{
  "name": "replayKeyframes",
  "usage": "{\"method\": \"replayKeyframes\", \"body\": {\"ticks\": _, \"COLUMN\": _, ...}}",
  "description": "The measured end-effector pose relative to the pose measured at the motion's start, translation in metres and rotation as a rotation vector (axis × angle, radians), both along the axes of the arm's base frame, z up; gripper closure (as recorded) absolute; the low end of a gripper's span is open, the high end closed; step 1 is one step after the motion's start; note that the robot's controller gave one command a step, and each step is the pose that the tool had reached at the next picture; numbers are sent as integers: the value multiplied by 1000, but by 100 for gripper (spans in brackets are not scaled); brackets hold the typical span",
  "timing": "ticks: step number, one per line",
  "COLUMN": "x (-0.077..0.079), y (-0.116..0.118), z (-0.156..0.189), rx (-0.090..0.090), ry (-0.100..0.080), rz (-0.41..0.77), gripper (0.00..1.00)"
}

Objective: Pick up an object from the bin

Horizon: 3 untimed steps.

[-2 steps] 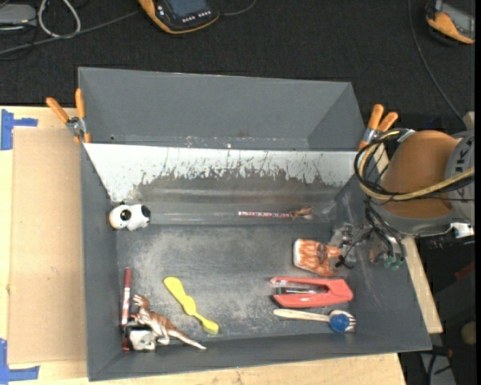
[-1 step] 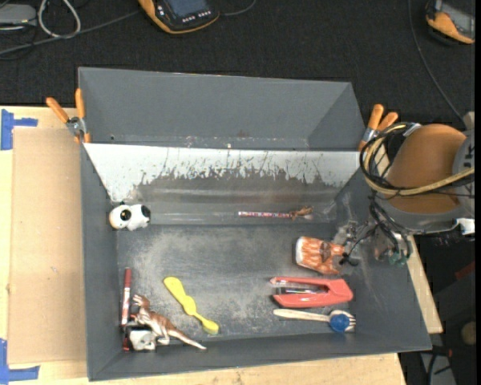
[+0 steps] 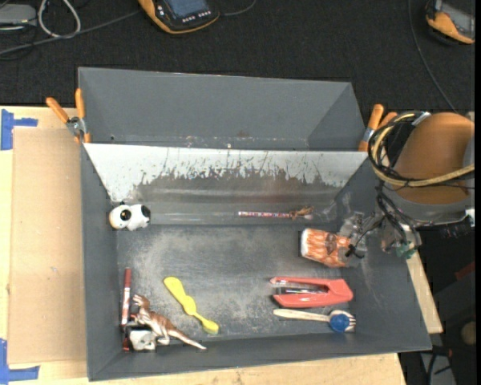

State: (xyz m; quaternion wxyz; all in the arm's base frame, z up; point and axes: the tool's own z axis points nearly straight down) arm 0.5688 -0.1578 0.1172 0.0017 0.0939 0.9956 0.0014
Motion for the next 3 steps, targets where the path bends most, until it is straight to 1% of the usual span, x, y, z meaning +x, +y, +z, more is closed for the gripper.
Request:
{"method": "replayKeyframes", "body": {"ticks": 1, "x": 0, "y": 0, "z": 5, "rx": 1, "ry": 1, "rz": -2, "gripper": 100}}
{"method": "replayKeyframes", "body": {"ticks": 2, "x": -2, "y": 1, "z": 28, "rx": 4, "ry": 8, "rz": -3, "gripper": 100}}
{"method": "replayKeyframes", "body": {"ticks": 3, "x": 0, "y": 0, "z": 60, "rx": 1, "ry": -1, "rz": -4, "gripper": 100}}
